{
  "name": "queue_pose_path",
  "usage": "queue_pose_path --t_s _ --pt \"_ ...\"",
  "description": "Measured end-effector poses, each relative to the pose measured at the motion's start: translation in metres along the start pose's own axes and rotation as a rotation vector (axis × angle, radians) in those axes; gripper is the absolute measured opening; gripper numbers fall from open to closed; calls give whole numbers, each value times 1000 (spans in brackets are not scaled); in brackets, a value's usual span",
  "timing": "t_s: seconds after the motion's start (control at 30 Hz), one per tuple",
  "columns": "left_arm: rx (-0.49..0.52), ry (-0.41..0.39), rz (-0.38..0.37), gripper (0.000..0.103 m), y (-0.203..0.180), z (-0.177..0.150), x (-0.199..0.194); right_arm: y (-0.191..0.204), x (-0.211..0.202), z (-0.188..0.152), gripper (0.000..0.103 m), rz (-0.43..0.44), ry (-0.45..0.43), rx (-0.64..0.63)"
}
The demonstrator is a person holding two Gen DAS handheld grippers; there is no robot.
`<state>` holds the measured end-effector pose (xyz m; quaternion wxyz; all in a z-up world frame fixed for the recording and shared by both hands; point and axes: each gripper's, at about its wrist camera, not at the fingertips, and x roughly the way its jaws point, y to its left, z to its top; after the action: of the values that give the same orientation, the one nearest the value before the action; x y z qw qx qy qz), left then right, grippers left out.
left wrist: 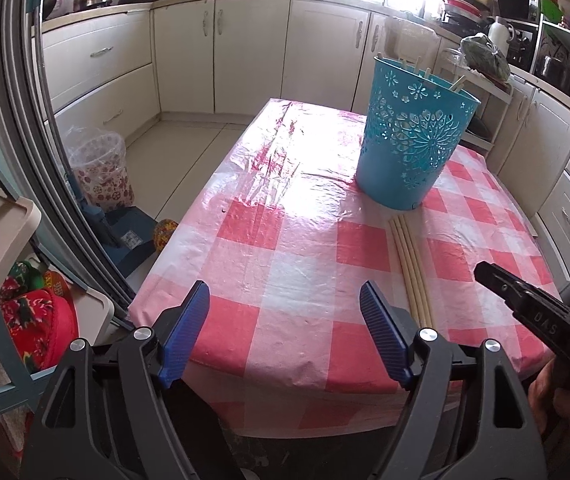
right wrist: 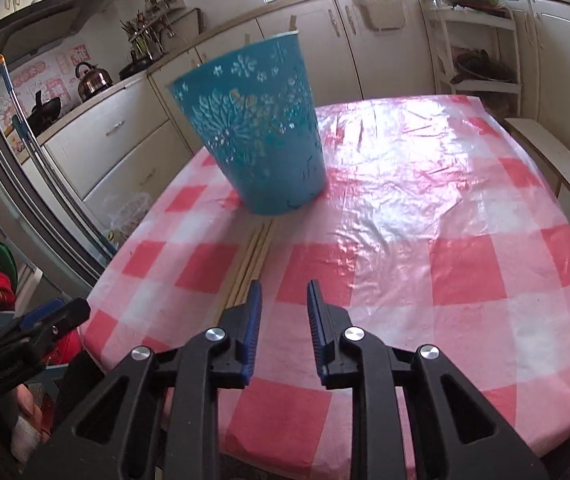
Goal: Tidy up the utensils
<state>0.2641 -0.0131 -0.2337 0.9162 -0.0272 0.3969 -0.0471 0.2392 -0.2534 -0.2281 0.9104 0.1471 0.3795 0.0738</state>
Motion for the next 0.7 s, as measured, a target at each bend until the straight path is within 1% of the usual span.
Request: queue_pose_path --t_s 0.2,0.3,0.47,0.53,0.63,0.7 --pt "7 -3 0 74 -1 -4 -8 9 19 4 23 -7 47 -12" --pt "12 -6 0 74 -2 -5 -11 12 31 6 23 -17 56 -13" --pt "11 -3 2 74 0 -6 -12 21 51 16 23 -49 76 -22" --pt "6 -2 4 74 1 -6 -12 25 59 19 21 -63 88 -33" --pt "1 4 4 74 3 -6 -11 26 66 18 20 -97 112 -46" --pt "2 5 5 74 3 -7 -10 26 66 17 19 -106 107 -59"
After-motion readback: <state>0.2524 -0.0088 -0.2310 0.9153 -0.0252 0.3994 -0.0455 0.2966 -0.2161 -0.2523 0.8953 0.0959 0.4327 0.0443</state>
